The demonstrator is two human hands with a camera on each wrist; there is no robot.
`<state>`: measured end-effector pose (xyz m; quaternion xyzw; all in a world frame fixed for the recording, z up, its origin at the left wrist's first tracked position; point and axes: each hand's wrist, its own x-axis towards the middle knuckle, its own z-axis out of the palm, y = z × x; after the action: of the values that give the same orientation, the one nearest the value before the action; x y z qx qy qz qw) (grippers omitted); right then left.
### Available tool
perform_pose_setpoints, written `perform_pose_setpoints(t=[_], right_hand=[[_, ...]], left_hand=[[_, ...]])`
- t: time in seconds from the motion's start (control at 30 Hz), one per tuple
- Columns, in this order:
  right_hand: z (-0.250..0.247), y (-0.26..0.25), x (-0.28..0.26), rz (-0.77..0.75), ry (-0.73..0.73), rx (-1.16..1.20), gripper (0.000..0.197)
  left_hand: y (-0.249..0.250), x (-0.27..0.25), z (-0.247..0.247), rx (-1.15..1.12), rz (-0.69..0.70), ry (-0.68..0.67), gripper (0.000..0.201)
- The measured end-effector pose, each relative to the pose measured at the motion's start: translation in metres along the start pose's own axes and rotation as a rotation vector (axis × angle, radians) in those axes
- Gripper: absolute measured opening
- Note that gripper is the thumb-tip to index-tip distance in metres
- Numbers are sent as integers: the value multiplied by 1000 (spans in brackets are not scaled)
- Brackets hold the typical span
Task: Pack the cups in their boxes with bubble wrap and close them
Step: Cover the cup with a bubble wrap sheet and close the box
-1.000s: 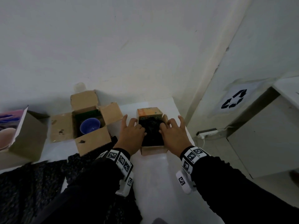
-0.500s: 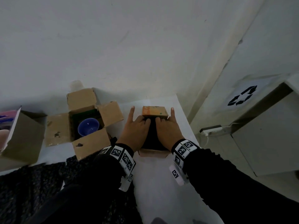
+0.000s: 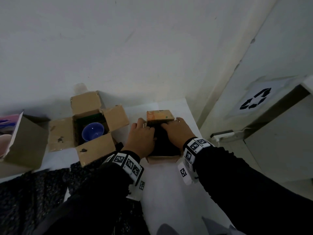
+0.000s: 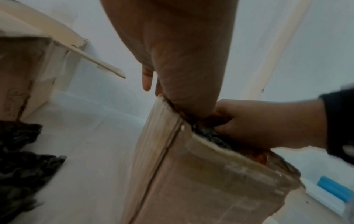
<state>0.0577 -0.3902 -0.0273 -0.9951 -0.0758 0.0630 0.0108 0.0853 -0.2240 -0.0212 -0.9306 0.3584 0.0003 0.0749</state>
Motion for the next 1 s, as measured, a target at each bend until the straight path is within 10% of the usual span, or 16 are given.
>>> perform_pose_setpoints(t=[0.13,0.4,0.57,0.77,0.9,1.0], right_hand=[[6,7,-23,18,406,100,12],[9,4,-36,-20,218,114,24],[5,7,-15,218,496,696,13],[-7,16,37,587,-41,1065,50],[-15,13,48,525,32,1573,59],[-21,11,36,476,169,1463,40]], left_hand=[[-7,-12,10,-175,-36,214,35],[-4,-23,26,-237,-104,244,47],[-11,-34,31,-570,-65,333,45],[-27,-39,19,-803,-143,113,61],[-30,-41,21,-936,-250,88,65],[-31,-40,21,-987,-303,143,42]])
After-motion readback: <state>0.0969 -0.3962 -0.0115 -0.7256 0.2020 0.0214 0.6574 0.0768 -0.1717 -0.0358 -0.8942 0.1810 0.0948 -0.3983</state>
